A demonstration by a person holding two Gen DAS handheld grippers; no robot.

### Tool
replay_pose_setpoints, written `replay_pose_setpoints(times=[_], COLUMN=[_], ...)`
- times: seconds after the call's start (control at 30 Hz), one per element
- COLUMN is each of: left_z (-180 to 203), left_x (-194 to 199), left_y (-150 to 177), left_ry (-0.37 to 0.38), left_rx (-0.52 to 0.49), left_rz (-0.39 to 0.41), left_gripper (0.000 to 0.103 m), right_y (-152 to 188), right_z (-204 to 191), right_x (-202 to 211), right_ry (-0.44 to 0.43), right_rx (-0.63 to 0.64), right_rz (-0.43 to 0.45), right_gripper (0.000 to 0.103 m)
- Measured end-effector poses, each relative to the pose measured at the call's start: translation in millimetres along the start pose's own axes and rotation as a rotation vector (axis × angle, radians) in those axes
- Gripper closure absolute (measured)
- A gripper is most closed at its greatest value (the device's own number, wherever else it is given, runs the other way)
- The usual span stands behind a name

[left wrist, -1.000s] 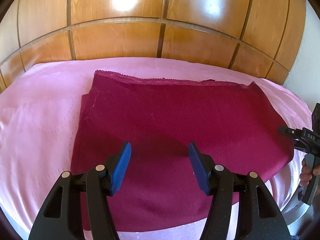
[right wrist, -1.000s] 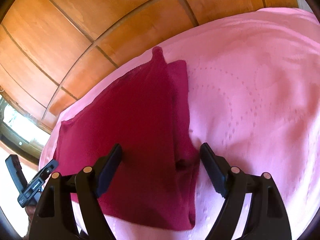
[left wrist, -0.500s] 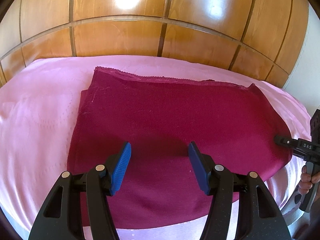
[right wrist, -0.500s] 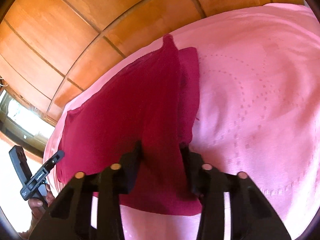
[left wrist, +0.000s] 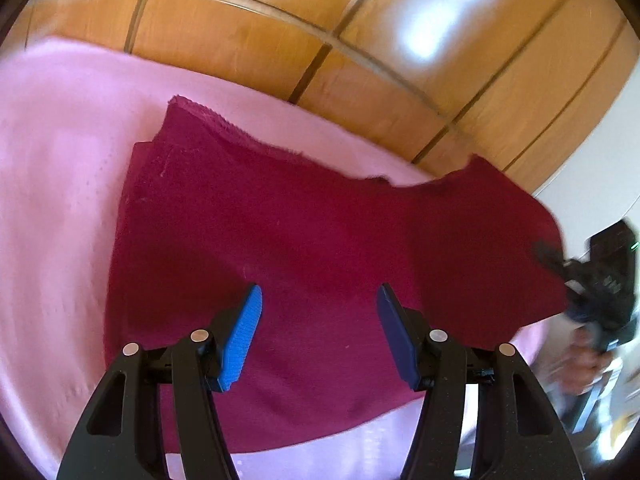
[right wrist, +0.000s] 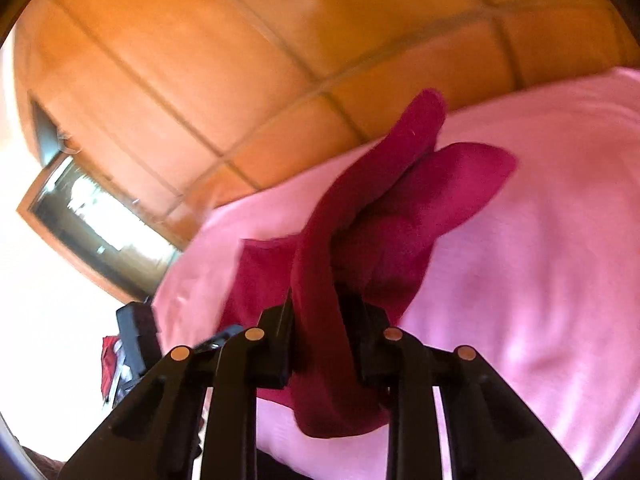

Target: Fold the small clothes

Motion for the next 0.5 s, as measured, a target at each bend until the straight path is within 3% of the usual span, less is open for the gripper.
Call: replay_pose_setpoints(times=[0.2,0.33,0.4,0.5], left_z=[-24,-44,-56,-70], left_x=[41,63,70,75], left_y=[-17,-24,-24,-23], left_ry=[0.188,0.255,0.294,0.323], left_rx=[0.111,0.163,0.215,0.273], left_rz=[0.055,0.09,0.094,0.094], left_gripper=[0.044,0.044,0.031,0.03], right_y=[-4,16,30,54], right_z=[-82,-127,-143,-157], right_x=[-63,-114,-136,-169], right_ry=[-0.131,-0.178,-0.174,-0.112], right_rx=[0.117,0.197,0.25,0.34], right_rz=[-0.06,-0.143,-0.188,-0.262], right_gripper=[0.082,0.082,0.083,0.082])
Point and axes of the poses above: each gripper's, at about its wrist camera, not at the fingertips, and x roughly against the way its jaws point, z to its right, y to its underside, the point moved 3 cm from there along -x, roughly the way its jaws point, and after that the axes turned 7 degrees about x, right-handed, at the moved point
